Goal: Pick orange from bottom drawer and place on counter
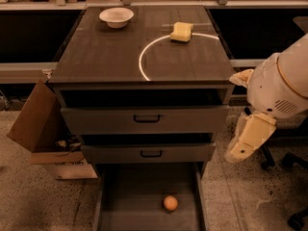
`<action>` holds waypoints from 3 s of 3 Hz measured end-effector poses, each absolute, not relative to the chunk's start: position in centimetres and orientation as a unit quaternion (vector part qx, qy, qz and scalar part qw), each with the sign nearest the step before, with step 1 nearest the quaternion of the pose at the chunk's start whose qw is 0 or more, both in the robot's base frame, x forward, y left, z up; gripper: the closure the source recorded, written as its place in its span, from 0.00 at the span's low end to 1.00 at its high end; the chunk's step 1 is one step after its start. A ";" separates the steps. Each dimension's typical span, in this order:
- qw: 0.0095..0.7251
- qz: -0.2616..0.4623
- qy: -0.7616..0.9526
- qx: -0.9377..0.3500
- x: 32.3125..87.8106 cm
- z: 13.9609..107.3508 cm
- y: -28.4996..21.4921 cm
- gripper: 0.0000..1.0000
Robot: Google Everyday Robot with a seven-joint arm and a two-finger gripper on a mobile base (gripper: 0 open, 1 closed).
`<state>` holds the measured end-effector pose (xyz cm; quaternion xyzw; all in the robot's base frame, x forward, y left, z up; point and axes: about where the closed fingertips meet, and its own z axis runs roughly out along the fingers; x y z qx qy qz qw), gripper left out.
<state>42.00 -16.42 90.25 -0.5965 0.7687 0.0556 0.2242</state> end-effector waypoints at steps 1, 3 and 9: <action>0.224 0.056 0.769 -0.597 42.0 90.3 -16.4 0.00; 0.249 0.112 0.726 -0.632 42.3 80.3 -16.1 0.00; 0.260 0.241 0.675 -0.647 42.5 51.5 -17.2 0.00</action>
Offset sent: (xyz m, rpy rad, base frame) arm 0.0090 -0.0010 -0.0712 0.0294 -0.0009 0.1237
